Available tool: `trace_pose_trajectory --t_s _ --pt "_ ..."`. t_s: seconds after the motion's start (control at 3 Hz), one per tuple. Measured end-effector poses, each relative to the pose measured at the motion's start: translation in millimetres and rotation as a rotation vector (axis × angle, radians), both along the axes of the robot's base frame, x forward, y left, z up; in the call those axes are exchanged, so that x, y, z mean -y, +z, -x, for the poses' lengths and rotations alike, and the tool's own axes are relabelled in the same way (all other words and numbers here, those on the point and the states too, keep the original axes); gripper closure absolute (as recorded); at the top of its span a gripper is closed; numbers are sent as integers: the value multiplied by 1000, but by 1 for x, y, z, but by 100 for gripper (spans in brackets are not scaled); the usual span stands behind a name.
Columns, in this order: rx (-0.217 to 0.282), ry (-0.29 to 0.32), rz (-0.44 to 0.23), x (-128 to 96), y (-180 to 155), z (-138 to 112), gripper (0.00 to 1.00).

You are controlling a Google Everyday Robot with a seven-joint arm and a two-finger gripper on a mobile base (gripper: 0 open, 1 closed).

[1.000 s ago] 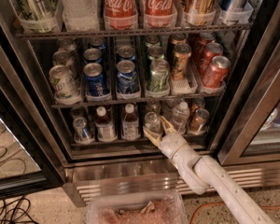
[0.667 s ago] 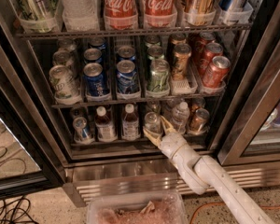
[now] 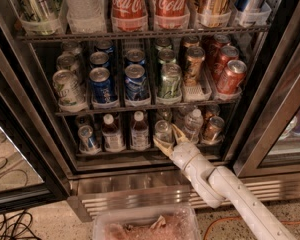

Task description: Pick 7up can from bottom shelf of fridge

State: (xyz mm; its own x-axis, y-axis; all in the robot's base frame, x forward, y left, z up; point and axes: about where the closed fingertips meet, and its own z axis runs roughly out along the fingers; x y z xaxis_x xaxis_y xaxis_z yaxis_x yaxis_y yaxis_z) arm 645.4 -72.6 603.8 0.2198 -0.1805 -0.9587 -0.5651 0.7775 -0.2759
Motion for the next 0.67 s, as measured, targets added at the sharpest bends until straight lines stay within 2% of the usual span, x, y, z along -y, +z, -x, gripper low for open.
trace_pose_trajectory --t_s 0.33,0.67 --pt "9 53 33 -13 25 17 100" --pt "44 118 70 -24 55 36 100"
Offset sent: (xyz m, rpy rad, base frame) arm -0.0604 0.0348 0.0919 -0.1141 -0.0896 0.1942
